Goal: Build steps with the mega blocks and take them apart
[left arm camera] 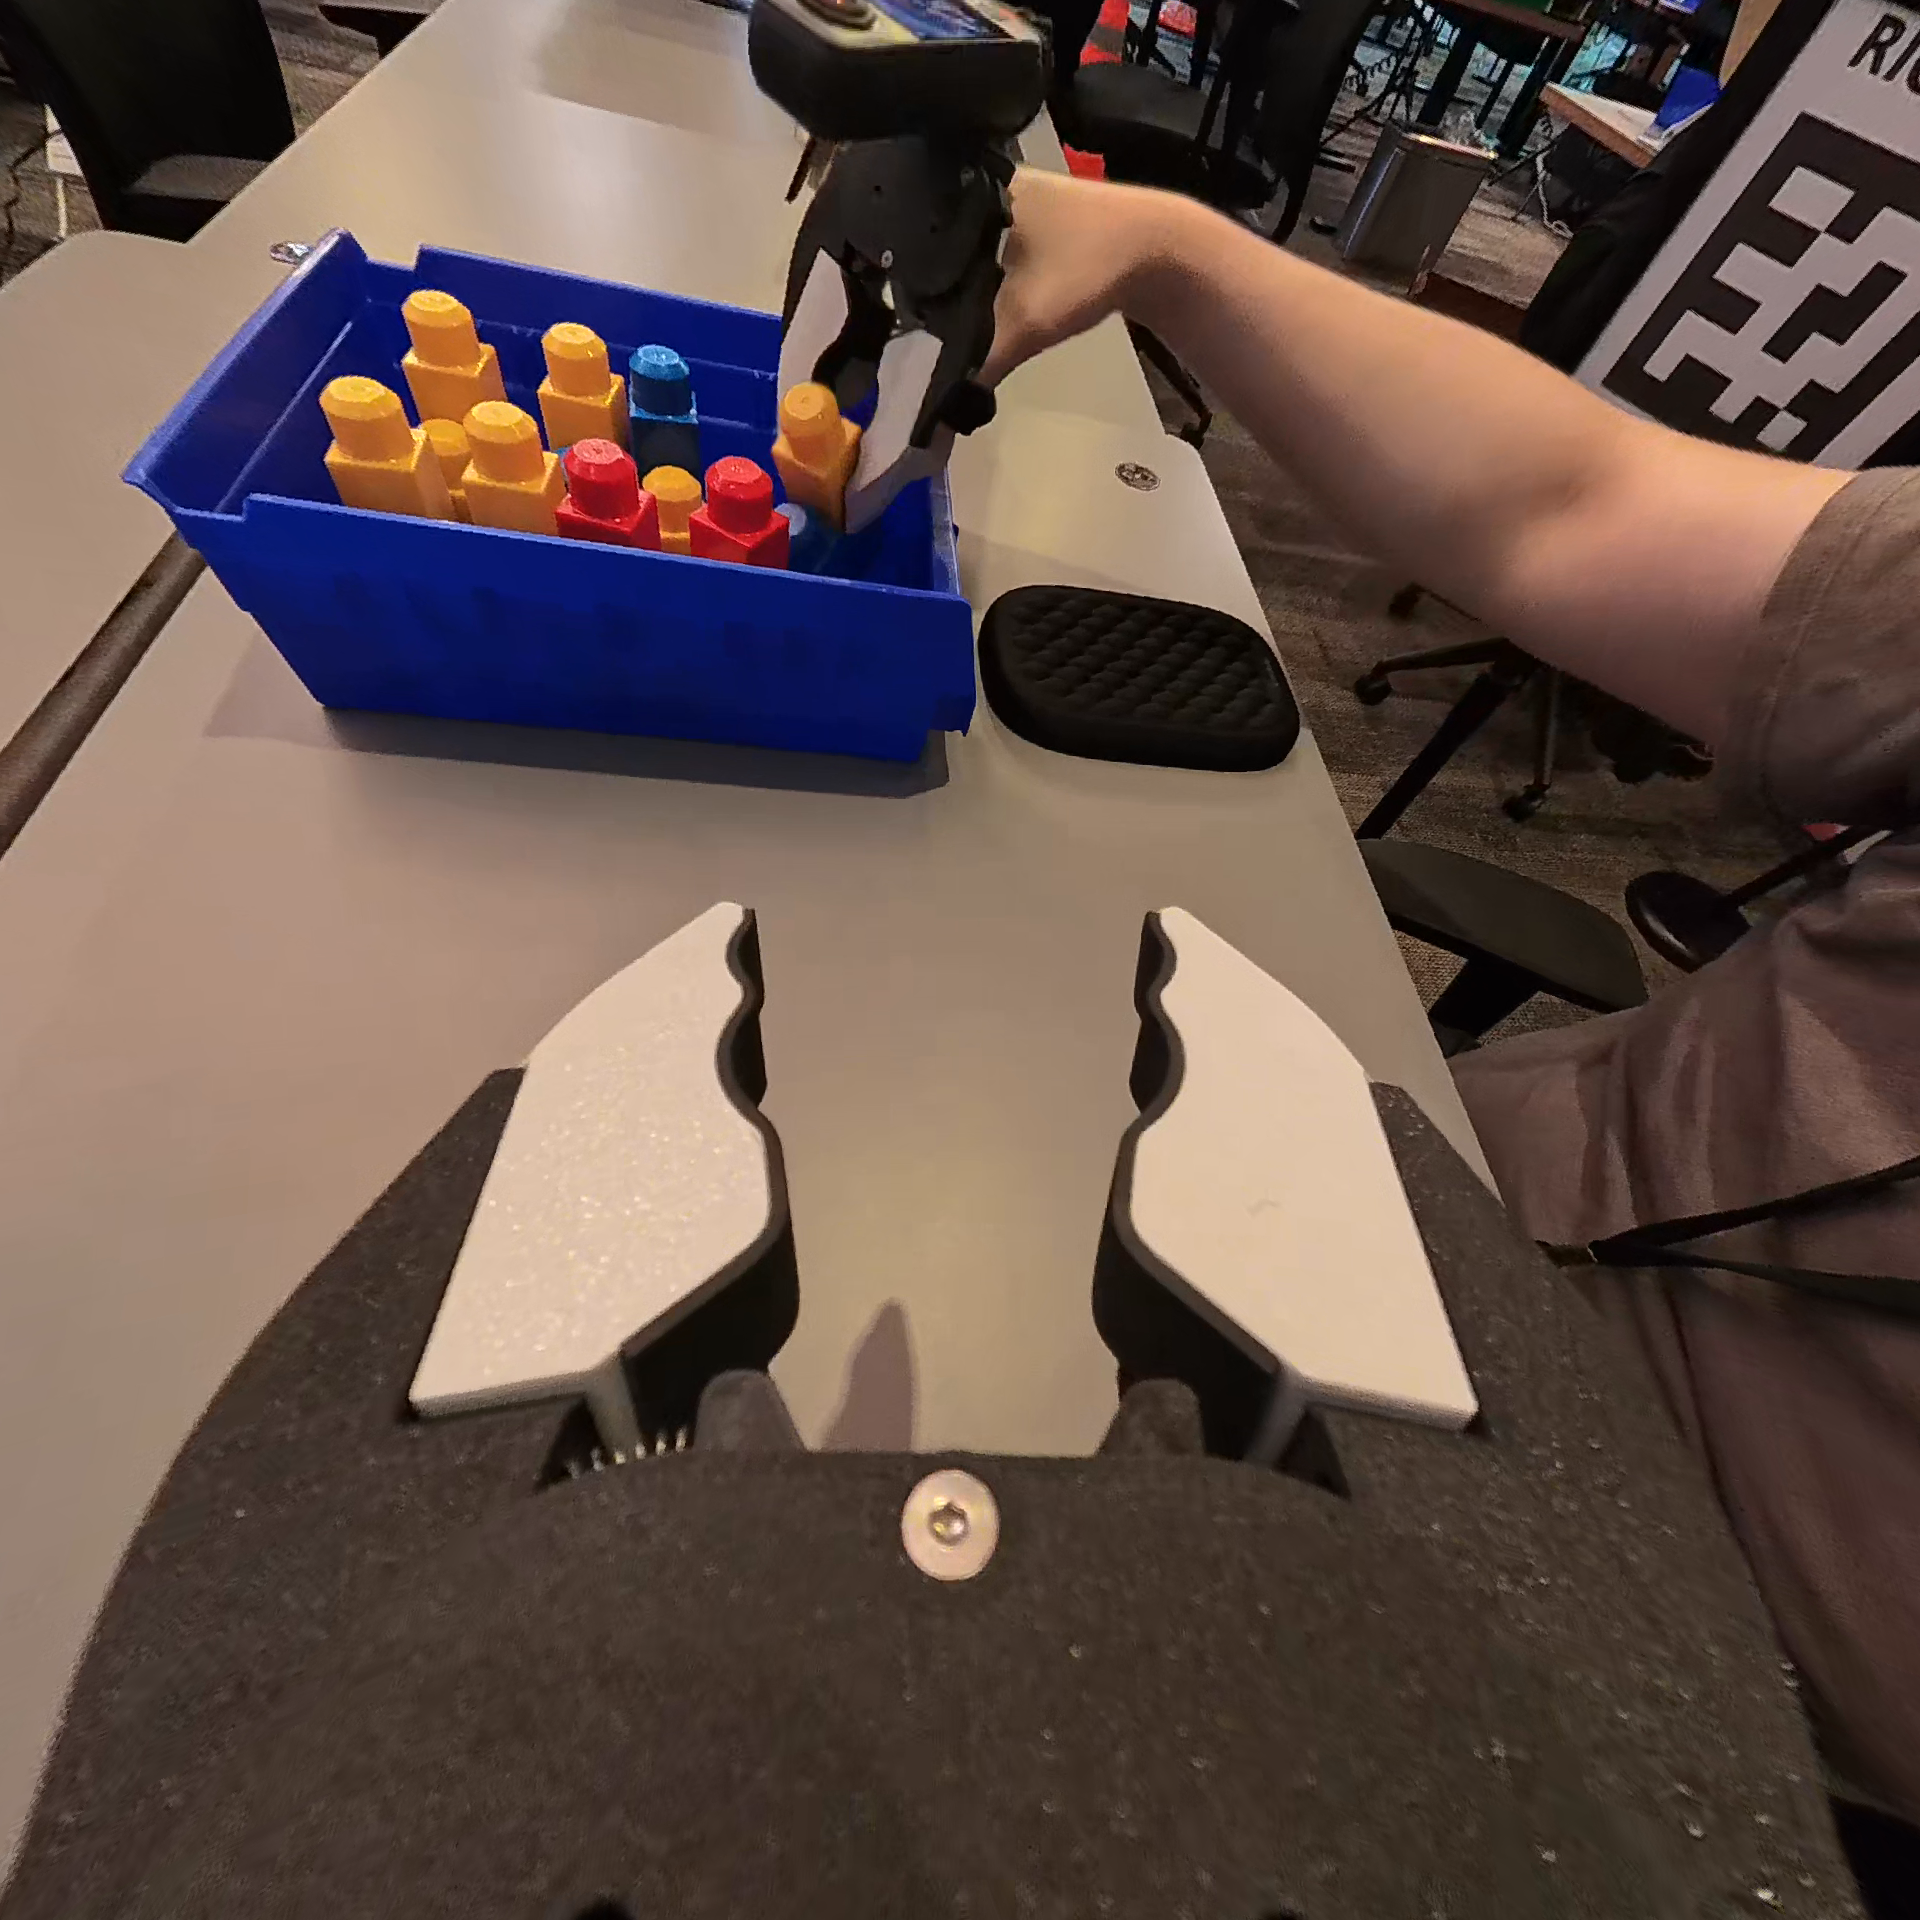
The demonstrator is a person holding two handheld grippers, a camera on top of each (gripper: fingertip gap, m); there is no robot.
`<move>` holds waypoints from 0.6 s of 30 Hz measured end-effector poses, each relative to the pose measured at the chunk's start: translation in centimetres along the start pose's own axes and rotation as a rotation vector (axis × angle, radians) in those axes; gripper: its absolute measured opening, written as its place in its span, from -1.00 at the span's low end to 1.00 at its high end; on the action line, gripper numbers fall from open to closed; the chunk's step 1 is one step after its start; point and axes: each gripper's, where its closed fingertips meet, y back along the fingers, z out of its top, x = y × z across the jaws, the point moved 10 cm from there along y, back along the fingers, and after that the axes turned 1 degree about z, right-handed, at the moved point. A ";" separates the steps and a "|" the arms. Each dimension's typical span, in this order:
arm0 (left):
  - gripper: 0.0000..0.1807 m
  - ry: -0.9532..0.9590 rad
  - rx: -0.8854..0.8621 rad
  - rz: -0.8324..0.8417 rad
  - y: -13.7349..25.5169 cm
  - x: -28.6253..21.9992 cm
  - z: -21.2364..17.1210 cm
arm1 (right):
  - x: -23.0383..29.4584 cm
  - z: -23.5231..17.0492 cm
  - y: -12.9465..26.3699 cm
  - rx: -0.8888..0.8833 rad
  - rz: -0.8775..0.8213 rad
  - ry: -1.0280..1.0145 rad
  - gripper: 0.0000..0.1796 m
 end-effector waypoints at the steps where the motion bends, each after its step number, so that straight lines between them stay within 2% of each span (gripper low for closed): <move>1: -0.24 0.004 0.002 -0.003 0.0 0.0 0.0 | -0.1 -0.1 0.0 0.032 -0.009 0.020 -0.52; 5: -0.26 0.026 -0.005 -0.013 0.0 0.3 -0.2 | -0.2 -0.6 0.0 0.142 -0.041 0.094 -0.48; 10: -0.26 0.037 -0.012 -0.018 0.1 0.5 -0.3 | -0.1 -0.2 0.1 0.175 -0.131 0.205 -0.48; 14: -0.27 0.038 -0.010 -0.016 0.1 0.6 -0.3 | -0.3 0.3 0.0 0.204 -0.229 0.266 -0.39; 18: -0.27 0.038 -0.012 -0.008 0.2 0.7 -0.3 | -0.5 0.7 -0.6 0.226 -0.249 0.290 -0.37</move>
